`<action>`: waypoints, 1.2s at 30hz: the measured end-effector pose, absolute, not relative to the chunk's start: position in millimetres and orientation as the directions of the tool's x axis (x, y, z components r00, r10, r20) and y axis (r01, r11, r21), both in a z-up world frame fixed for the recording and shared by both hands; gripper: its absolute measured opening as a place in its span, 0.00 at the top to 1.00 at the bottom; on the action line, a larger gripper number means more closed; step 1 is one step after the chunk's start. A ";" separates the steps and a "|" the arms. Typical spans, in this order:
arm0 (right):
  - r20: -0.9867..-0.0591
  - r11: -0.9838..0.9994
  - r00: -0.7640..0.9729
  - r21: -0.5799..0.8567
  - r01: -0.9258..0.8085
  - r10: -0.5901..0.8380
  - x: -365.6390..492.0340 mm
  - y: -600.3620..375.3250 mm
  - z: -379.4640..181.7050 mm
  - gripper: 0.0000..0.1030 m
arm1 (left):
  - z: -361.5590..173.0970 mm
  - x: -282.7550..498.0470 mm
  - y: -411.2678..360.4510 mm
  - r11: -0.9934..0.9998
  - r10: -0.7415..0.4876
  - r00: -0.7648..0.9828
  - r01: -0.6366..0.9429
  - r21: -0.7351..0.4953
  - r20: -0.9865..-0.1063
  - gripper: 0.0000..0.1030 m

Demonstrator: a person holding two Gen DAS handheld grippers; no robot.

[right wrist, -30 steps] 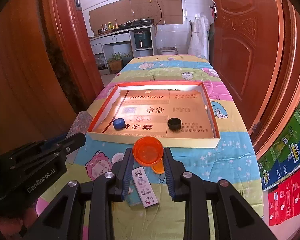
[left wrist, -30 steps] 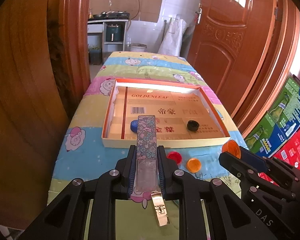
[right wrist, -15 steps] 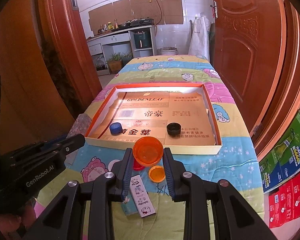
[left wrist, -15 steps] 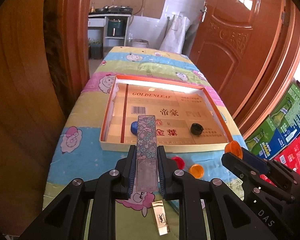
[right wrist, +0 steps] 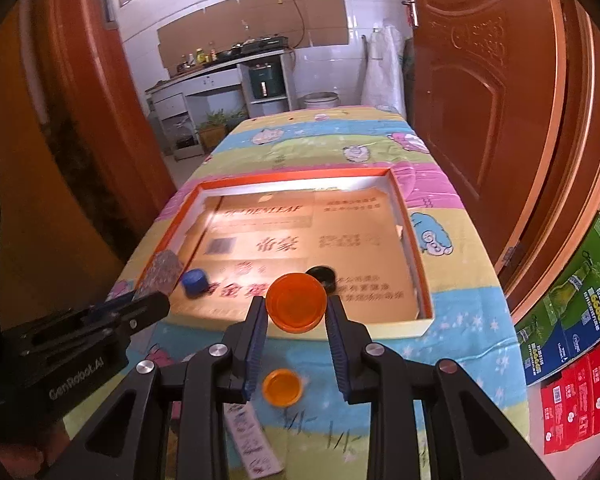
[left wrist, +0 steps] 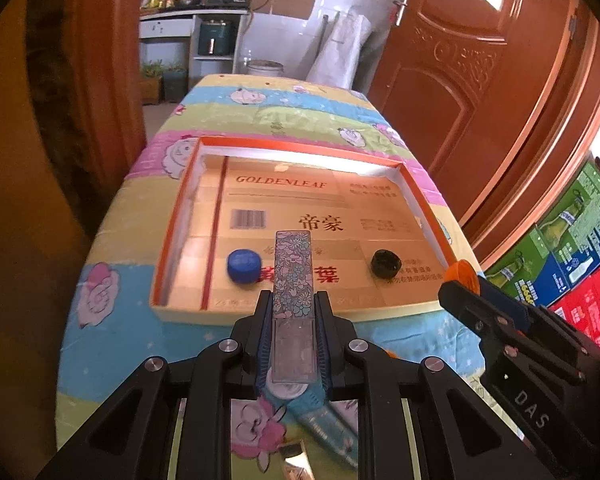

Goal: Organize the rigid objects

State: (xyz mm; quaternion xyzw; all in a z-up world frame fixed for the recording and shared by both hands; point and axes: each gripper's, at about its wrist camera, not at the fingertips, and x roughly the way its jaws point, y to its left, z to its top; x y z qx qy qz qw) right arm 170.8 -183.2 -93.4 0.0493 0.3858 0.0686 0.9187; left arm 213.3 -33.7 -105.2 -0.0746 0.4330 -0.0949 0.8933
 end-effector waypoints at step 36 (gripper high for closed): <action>-0.762 0.993 0.639 0.120 -0.010 0.099 250.2 -219.6 -130.7 0.71 | -142.4 284.4 -74.3 0.987 -0.164 0.551 0.095 -0.133 -0.818 0.80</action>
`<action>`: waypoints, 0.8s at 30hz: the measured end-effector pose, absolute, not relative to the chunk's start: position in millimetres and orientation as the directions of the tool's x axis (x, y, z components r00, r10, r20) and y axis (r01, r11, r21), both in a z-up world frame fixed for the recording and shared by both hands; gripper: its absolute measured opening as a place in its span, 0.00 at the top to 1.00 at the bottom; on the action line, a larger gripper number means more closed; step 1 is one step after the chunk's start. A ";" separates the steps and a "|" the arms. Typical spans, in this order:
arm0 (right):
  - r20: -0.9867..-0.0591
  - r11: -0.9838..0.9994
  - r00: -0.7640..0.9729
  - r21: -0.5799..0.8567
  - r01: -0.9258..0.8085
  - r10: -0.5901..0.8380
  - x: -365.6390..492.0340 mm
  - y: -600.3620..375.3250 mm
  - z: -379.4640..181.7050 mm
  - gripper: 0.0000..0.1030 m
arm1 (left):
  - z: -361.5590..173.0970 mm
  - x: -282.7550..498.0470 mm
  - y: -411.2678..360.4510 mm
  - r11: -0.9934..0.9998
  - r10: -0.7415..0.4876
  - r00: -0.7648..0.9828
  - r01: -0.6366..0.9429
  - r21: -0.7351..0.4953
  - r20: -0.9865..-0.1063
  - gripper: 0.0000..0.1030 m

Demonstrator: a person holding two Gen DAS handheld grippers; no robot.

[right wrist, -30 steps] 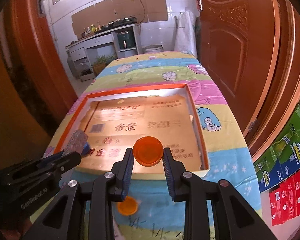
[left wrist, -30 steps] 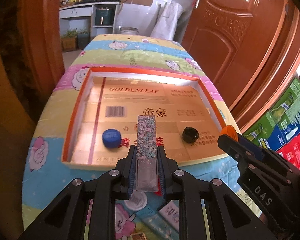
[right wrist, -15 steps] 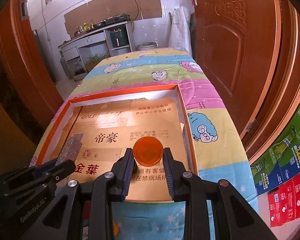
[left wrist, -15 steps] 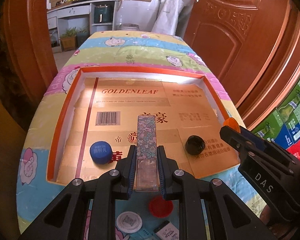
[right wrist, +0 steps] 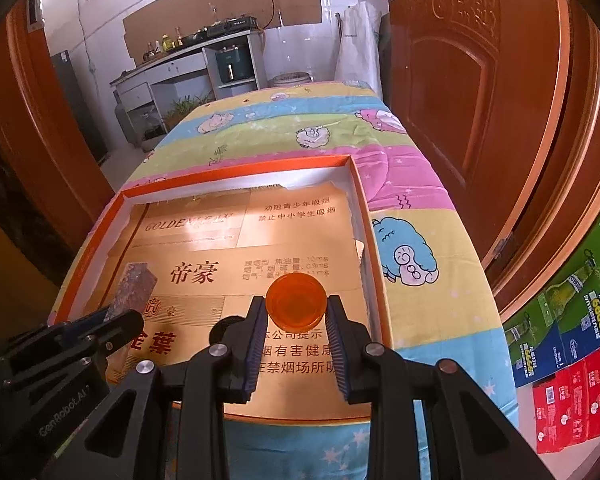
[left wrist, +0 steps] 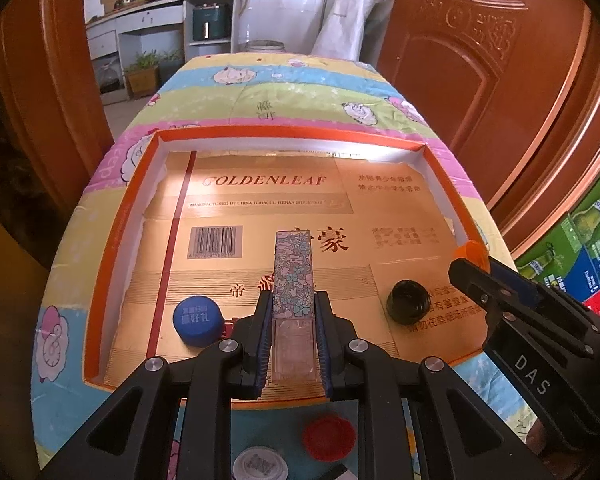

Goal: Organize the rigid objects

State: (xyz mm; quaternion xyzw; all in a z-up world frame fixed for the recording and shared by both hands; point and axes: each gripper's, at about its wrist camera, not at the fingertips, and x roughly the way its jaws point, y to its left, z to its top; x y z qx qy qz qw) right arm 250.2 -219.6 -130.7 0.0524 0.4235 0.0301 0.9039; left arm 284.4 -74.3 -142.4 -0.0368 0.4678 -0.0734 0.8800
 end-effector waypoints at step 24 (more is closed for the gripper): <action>-0.812 0.998 0.581 0.065 0.004 0.050 257.4 -214.6 -156.5 0.70 | -163.8 288.8 -73.5 0.985 -0.174 0.552 0.101 -0.141 -0.816 0.79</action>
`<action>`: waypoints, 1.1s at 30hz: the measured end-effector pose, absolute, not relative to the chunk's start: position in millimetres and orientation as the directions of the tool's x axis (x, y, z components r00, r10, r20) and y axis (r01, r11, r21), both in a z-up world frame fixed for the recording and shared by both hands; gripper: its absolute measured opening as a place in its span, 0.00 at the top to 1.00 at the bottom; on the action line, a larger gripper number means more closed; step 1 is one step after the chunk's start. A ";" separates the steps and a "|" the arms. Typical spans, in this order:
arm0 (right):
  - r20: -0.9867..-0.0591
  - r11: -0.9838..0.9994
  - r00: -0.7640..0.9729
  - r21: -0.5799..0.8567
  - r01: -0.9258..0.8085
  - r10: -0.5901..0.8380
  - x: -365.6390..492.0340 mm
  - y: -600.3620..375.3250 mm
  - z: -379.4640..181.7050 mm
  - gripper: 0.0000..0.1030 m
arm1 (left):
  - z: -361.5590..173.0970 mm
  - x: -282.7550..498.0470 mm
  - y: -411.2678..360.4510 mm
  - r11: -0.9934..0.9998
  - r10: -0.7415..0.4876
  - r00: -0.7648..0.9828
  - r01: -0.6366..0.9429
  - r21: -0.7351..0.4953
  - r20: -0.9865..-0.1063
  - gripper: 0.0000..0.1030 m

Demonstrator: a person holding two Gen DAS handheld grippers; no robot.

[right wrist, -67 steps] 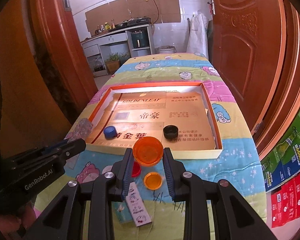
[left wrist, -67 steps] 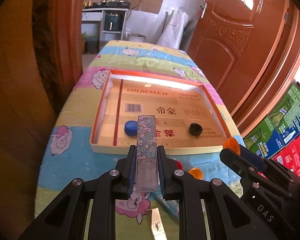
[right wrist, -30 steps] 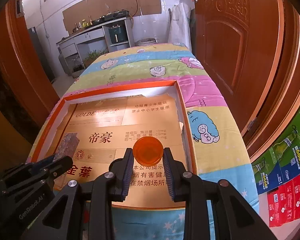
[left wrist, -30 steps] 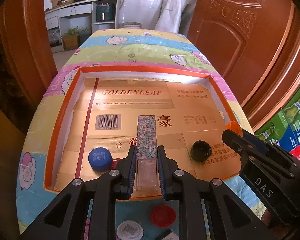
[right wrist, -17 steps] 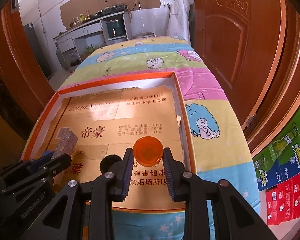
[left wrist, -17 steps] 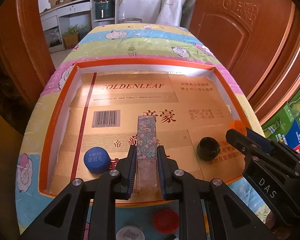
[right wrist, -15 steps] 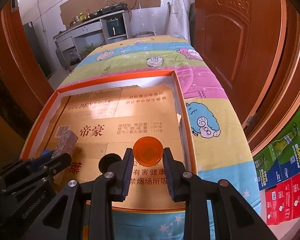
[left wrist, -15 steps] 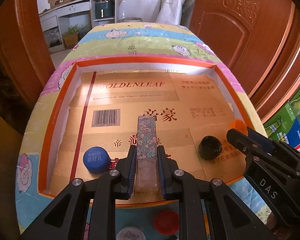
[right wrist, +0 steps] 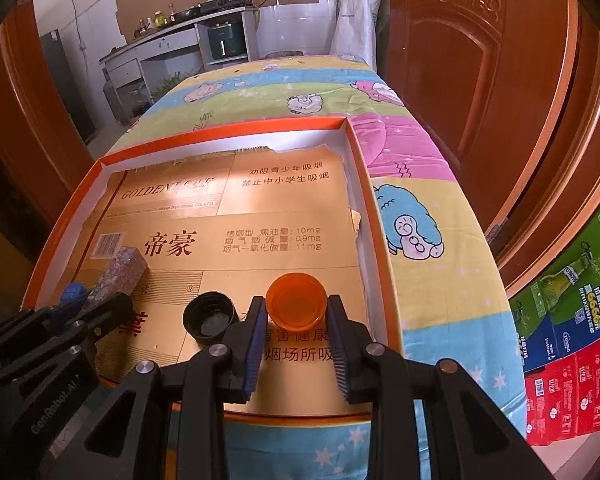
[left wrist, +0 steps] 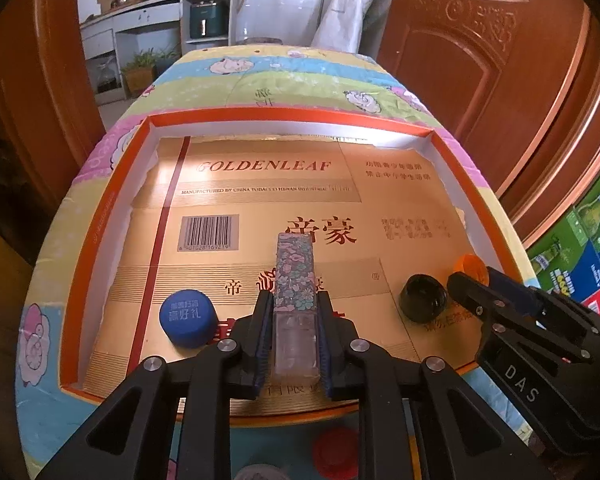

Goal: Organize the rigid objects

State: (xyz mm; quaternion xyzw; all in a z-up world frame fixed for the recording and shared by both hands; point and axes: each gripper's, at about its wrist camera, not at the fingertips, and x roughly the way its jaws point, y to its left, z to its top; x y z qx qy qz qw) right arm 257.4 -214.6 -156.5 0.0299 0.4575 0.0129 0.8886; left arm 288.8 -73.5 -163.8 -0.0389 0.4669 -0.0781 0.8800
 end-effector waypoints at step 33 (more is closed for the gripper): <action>-0.759 0.998 0.650 0.064 0.014 0.039 201.9 -214.7 -107.3 0.70 | -114.2 236.6 -37.9 0.987 -0.151 0.620 0.045 -0.157 -0.770 0.69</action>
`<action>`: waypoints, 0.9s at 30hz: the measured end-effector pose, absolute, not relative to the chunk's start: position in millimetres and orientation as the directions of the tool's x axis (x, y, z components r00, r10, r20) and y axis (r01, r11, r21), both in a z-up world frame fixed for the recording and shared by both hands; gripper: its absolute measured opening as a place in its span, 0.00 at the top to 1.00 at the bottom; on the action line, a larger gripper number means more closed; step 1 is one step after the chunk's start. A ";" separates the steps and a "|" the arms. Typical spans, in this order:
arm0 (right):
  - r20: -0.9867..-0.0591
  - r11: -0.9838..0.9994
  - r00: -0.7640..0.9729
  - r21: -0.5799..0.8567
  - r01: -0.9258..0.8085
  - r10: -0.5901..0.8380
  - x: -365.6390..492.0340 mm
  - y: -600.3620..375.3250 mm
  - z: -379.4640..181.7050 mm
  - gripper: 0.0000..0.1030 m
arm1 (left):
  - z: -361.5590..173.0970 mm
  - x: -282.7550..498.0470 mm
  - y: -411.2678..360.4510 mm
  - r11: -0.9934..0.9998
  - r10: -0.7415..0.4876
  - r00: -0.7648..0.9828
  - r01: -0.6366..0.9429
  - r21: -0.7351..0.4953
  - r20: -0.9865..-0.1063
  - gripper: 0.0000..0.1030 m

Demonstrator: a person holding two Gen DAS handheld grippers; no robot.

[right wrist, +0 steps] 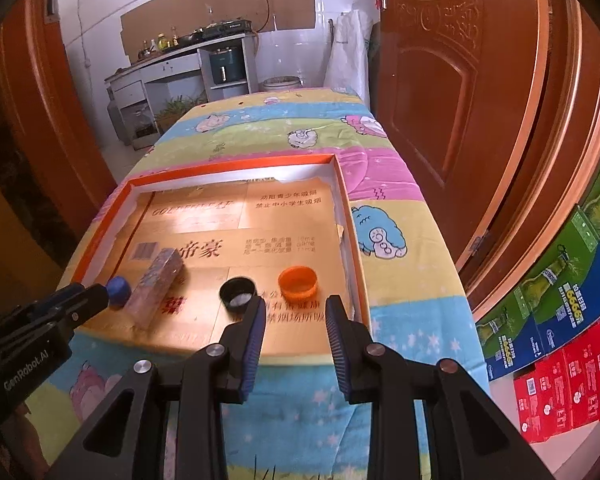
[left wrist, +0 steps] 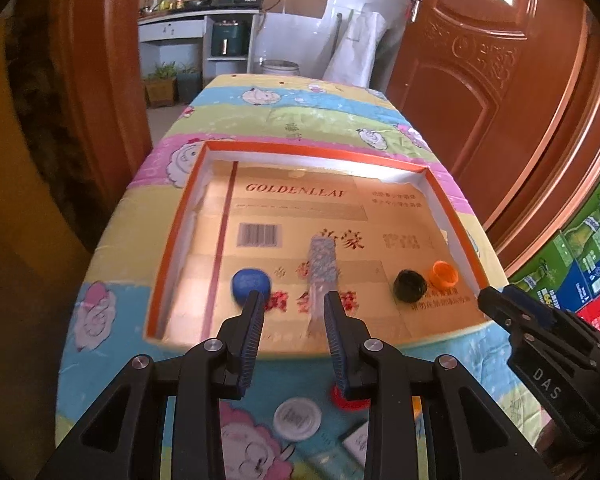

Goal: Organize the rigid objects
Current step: 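Open the left tool releasing the glittery tube while the right tool releases the orange cap, then withdraw both tools from the box lid toward the remaining items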

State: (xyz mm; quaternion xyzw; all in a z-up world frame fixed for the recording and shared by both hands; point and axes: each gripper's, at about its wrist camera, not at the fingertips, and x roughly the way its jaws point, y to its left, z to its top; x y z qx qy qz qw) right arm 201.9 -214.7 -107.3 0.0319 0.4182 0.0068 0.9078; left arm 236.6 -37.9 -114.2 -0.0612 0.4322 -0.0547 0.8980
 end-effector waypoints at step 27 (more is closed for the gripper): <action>-0.747 0.998 0.661 0.053 -0.039 0.065 118.3 -190.0 -88.1 0.70 | -103.3 142.9 -18.4 0.990 -0.132 0.629 0.049 -0.130 -0.767 0.69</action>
